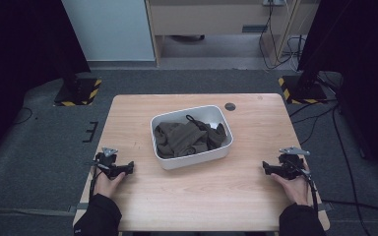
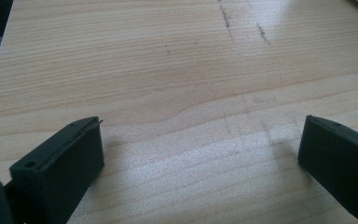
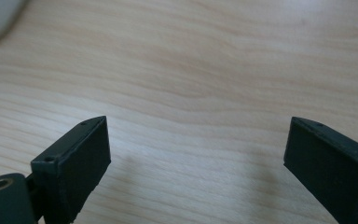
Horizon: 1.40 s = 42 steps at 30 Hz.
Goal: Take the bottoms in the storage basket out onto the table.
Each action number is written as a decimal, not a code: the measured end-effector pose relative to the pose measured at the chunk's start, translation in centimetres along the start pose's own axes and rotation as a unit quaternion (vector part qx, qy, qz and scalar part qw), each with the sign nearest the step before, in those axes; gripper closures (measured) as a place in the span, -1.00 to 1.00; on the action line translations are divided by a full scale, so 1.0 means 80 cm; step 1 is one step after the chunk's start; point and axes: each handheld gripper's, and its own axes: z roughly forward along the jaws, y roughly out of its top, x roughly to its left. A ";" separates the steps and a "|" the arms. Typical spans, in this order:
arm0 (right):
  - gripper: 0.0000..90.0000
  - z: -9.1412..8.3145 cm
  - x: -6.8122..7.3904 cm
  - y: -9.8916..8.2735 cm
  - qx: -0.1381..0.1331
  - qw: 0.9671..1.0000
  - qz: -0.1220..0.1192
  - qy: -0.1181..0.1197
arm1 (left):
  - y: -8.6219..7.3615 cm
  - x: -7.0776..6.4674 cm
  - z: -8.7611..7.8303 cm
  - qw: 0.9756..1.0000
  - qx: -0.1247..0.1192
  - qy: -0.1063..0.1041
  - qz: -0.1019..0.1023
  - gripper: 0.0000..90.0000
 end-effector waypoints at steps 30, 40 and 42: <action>-0.80 -0.094 0.032 0.069 -0.133 0.991 0.005 0.030 | 0.000 0.000 0.000 1.000 0.000 0.000 0.000 -1.00; -0.79 -0.115 0.057 0.111 -0.172 0.984 -0.006 0.047 | 0.000 0.000 0.000 1.000 0.000 0.000 0.000 -1.00; -0.79 -0.115 0.066 0.124 -0.174 0.983 -0.013 0.049 | 0.000 0.000 0.000 1.000 0.000 0.000 0.000 -1.00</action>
